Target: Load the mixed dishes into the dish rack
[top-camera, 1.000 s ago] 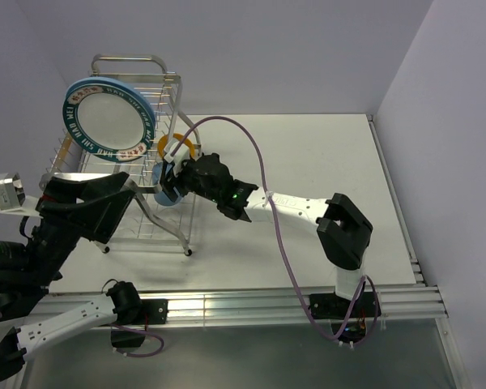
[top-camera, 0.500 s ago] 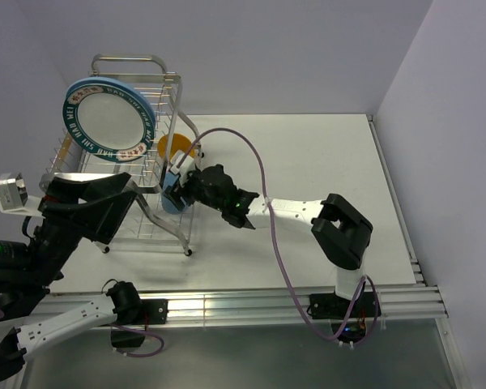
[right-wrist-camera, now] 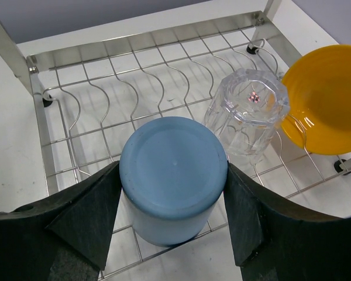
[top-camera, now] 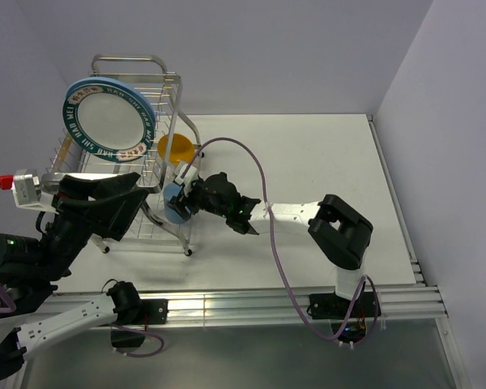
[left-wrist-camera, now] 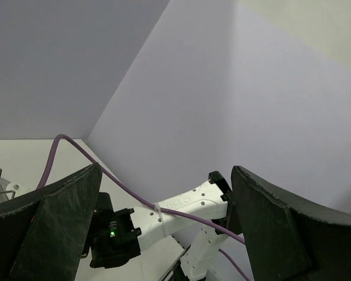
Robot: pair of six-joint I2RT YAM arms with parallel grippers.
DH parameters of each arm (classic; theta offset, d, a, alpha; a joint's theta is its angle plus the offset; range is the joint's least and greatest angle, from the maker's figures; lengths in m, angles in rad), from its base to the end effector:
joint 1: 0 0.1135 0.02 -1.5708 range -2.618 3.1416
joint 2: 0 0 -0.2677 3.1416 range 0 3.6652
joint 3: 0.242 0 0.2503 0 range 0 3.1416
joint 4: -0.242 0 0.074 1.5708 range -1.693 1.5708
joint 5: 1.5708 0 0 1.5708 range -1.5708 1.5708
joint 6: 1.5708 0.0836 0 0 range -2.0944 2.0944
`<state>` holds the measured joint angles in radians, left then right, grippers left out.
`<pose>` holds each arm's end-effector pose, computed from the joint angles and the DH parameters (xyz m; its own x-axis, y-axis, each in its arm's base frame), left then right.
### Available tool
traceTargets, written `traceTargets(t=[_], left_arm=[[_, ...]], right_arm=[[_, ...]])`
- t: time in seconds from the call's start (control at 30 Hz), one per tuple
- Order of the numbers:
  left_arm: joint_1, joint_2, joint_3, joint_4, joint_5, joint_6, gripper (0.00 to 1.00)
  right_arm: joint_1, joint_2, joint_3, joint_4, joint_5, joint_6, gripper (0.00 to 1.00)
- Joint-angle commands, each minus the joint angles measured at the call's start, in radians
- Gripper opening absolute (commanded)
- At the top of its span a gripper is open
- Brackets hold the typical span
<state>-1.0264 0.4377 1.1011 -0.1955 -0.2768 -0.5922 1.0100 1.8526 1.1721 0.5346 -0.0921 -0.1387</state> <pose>0.0557 -0.0480 0.4935 -0.1950 -0.7147 -0.6717 0.7083 0.3711 -0.6004 0.2470 0.4077 0.2415 0.0467 -0.1845 -0.9817 -0.8938 0.4312 -0.1235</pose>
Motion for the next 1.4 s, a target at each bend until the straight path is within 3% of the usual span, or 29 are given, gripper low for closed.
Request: traceTargets(t=[0.0, 0.1, 0.13, 0.17, 0.27, 0.33, 0.37, 0.53, 0.9, 1.23, 1.37], left_arm=[[-0.001, 0.021, 0.005, 0.031, 0.019, -0.009, 0.99], [-0.001, 0.022, 0.008, 0.030, 0.021, -0.009, 0.99], [-0.001, 0.022, 0.009, 0.030, 0.021, -0.009, 0.99], [-0.001, 0.022, 0.009, 0.028, 0.021, -0.009, 0.99], [-0.001, 0.018, 0.005, 0.030, 0.019, -0.012, 0.99], [-0.001, 0.015, 0.002, 0.028, 0.018, -0.012, 0.99], [-0.001, 0.013, 0.003, 0.027, 0.018, -0.014, 0.99], [-0.001, 0.015, 0.002, 0.019, 0.018, -0.009, 0.99], [-0.001, 0.016, -0.009, 0.001, 0.028, -0.027, 0.99], [0.000, -0.010, -0.040, -0.005, 0.037, -0.061, 0.99], [-0.001, -0.043, -0.067, -0.030, 0.034, -0.095, 0.99]], right_arm=[[-0.007, 0.013, 0.003, 0.032, -0.008, 0.002, 0.00], [-0.007, 0.025, 0.041, -0.023, -0.001, 0.001, 0.01], [-0.007, 0.028, 0.049, -0.037, 0.005, -0.002, 0.07], [-0.007, 0.036, 0.055, -0.047, 0.006, -0.002, 0.25], [-0.007, 0.034, 0.054, -0.053, 0.008, -0.004, 0.51], [-0.005, 0.031, 0.051, -0.048, 0.012, 0.004, 0.63], [-0.007, 0.028, 0.047, -0.038, 0.015, 0.005, 0.74], [-0.007, 0.008, 0.029, -0.009, 0.011, 0.027, 0.98], [-0.007, -0.090, -0.026, 0.031, 0.060, 0.060, 1.00], [-0.016, -0.349, -0.253, 0.070, 0.290, 0.126, 1.00], [-0.017, -0.463, -0.344, -0.075, 0.438, 0.264, 1.00]])
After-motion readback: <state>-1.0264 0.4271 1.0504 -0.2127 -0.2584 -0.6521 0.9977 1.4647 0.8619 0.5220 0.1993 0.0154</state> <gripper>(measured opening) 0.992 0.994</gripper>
